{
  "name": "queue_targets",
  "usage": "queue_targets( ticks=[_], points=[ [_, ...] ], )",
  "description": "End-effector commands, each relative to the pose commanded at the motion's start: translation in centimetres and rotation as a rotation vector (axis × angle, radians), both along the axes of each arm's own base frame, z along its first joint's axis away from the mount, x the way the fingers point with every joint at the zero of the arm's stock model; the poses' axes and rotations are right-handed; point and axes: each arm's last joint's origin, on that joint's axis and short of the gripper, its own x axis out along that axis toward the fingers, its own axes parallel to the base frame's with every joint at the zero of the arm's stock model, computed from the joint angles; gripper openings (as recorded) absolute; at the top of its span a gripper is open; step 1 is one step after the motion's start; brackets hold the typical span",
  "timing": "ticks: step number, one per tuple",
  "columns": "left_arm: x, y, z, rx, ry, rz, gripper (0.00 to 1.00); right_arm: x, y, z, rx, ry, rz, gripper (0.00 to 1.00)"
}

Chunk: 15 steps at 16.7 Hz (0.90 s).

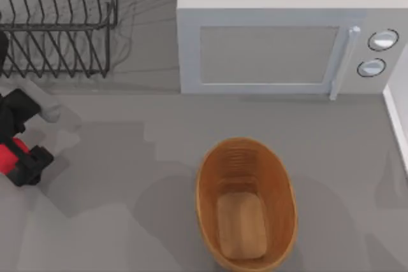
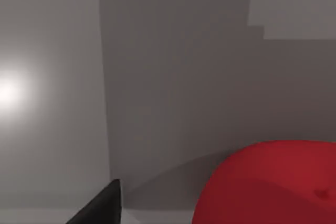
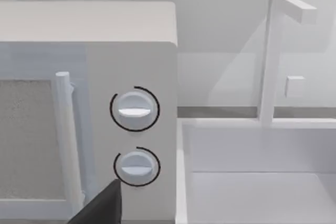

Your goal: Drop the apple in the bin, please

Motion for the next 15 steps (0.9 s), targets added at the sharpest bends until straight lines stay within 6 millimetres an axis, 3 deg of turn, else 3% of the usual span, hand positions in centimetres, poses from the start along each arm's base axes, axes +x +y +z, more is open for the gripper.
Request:
queue_targets(
  ticks=[2, 15],
  points=[
    [0.0, 0.0, 0.0, 0.0, 0.0, 0.0, 1.0, 0.0, 0.0, 0.0, 0.0, 0.0, 0.0, 1.0],
    [0.0, 0.0, 0.0, 0.0, 0.0, 0.0, 0.02, 0.0, 0.0, 0.0, 0.0, 0.0, 0.0, 1.0]
  ],
)
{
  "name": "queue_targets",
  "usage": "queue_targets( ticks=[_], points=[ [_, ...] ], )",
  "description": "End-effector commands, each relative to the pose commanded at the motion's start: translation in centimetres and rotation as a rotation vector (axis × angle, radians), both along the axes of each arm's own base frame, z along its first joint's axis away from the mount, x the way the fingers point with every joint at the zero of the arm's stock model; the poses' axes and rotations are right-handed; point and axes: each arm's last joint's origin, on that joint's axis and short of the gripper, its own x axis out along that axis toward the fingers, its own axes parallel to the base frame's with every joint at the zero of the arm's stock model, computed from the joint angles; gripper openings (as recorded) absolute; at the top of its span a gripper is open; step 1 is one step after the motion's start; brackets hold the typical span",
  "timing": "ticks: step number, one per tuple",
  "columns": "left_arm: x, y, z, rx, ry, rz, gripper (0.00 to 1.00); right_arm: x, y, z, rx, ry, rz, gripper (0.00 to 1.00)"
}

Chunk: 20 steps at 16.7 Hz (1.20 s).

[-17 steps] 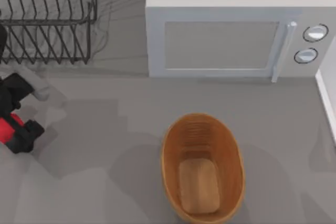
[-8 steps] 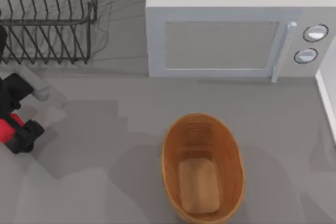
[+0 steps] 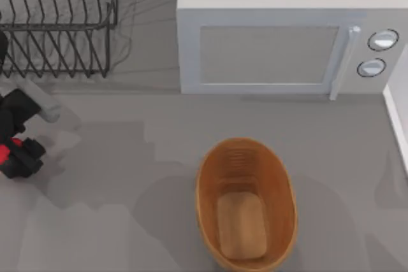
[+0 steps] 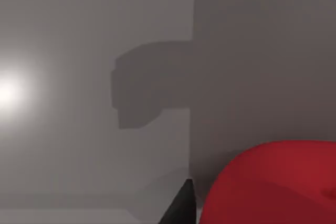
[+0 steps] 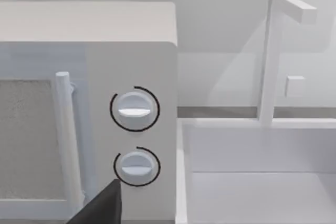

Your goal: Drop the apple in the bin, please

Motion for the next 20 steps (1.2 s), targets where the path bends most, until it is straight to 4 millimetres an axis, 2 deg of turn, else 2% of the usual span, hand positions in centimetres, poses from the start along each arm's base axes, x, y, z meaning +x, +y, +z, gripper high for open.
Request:
queue_targets(
  ticks=[8, 12, 15, 20],
  points=[
    [0.0, 0.0, 0.0, 0.0, 0.0, 0.0, 0.0, 0.0, 0.0, 0.0, 0.0, 0.0, 0.0, 1.0],
    [0.5, 0.0, 1.7, -0.002, -0.019, -0.002, 0.0, 0.0, 0.0, 0.0, 0.0, 0.0, 0.0, 1.0],
    [1.2, 0.0, 4.9, -0.003, -0.016, -0.006, 0.0, 0.0, 0.0, 0.0, 0.0, 0.0, 0.0, 1.0],
    [0.8, -0.1, 12.2, -0.004, 0.014, -0.006, 0.0, 0.0, 0.0, 0.0, 0.0, 0.0, 0.0, 1.0]
  ],
)
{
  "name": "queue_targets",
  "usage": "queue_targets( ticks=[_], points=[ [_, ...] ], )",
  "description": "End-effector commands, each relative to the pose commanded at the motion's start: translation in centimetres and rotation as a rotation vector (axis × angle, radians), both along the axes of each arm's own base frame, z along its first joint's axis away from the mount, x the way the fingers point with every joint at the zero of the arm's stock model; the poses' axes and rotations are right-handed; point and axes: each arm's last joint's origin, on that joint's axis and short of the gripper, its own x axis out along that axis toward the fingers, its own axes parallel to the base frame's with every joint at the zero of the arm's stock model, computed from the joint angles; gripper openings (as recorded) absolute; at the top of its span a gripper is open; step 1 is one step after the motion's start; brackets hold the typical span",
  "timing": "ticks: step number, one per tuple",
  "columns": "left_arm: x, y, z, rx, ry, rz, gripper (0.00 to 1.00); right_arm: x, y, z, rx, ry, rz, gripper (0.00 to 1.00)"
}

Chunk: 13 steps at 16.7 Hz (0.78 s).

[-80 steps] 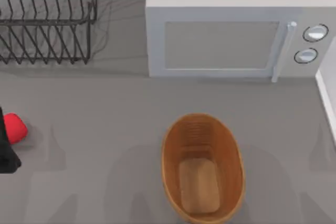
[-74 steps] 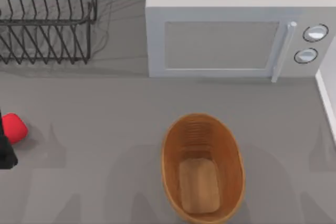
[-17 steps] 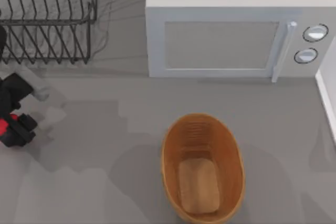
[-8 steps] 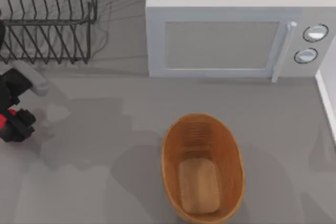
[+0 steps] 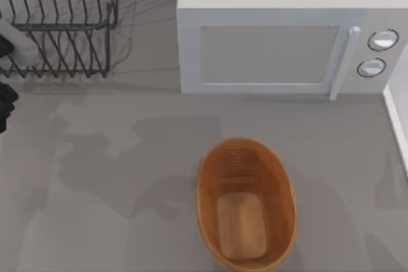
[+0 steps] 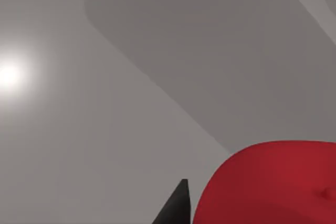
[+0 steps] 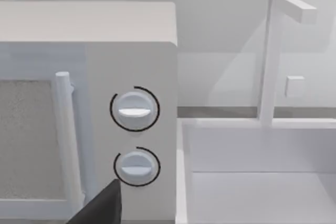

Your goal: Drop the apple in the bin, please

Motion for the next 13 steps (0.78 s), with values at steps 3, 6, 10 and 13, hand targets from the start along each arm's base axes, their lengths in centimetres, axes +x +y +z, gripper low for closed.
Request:
queue_targets(
  ticks=[3, 6, 10, 13],
  points=[
    [-0.6, 0.0, 3.2, 0.001, -0.025, 0.005, 0.0, 0.0, 0.0, 0.0, 0.0, 0.0, 0.0, 1.0],
    [-0.7, 0.0, 3.5, 0.001, -0.03, 0.006, 0.0, 0.0, 0.0, 0.0, 0.0, 0.0, 0.0, 1.0],
    [-0.6, -0.2, 3.4, 0.002, -0.027, 0.01, 0.0, 0.0, 0.0, 0.0, 0.0, 0.0, 0.0, 1.0],
    [0.0, -2.4, 3.5, 0.002, -0.022, 0.04, 0.0, 0.0, 0.0, 0.0, 0.0, 0.0, 0.0, 1.0]
  ],
)
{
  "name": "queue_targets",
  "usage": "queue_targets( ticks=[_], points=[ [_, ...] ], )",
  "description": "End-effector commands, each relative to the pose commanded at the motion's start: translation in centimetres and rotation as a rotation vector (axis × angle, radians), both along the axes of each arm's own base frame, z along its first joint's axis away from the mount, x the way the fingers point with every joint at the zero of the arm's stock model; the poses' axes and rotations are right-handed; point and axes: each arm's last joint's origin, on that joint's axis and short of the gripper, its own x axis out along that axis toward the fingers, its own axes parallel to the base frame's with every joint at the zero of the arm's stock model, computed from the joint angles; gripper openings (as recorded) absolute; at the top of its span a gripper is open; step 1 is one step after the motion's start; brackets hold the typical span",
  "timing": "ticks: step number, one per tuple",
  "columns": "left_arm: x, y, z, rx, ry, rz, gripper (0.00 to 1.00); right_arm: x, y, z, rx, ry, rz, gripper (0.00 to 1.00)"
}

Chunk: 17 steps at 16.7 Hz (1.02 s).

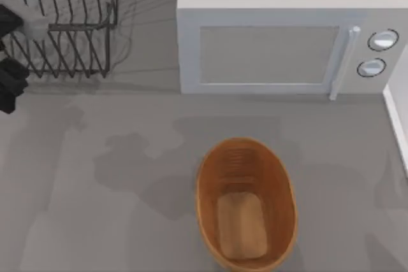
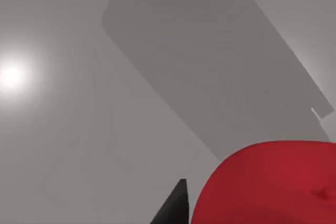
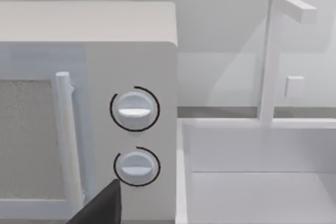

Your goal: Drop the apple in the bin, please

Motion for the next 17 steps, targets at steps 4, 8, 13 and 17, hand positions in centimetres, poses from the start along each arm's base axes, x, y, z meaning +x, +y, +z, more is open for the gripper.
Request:
queue_targets(
  ticks=[4, 8, 13, 17],
  points=[
    [0.6, -5.8, 0.0, 0.004, 0.014, 0.093, 0.0, 0.0, 0.0, 0.0, 0.0, 0.0, 0.0, 1.0],
    [-0.5, -13.6, -0.3, 0.016, 0.035, 0.254, 0.0, 0.0, 0.0, 0.0, 0.0, 0.0, 0.0, 1.0],
    [-4.7, -23.1, -0.3, 0.025, 0.035, 0.515, 0.0, 0.0, 0.0, 0.0, 0.0, 0.0, 0.0, 1.0],
    [-9.0, -28.4, 0.5, -0.007, 0.011, 0.639, 0.0, 0.0, 0.0, 0.0, 0.0, 0.0, 0.0, 1.0]
  ],
)
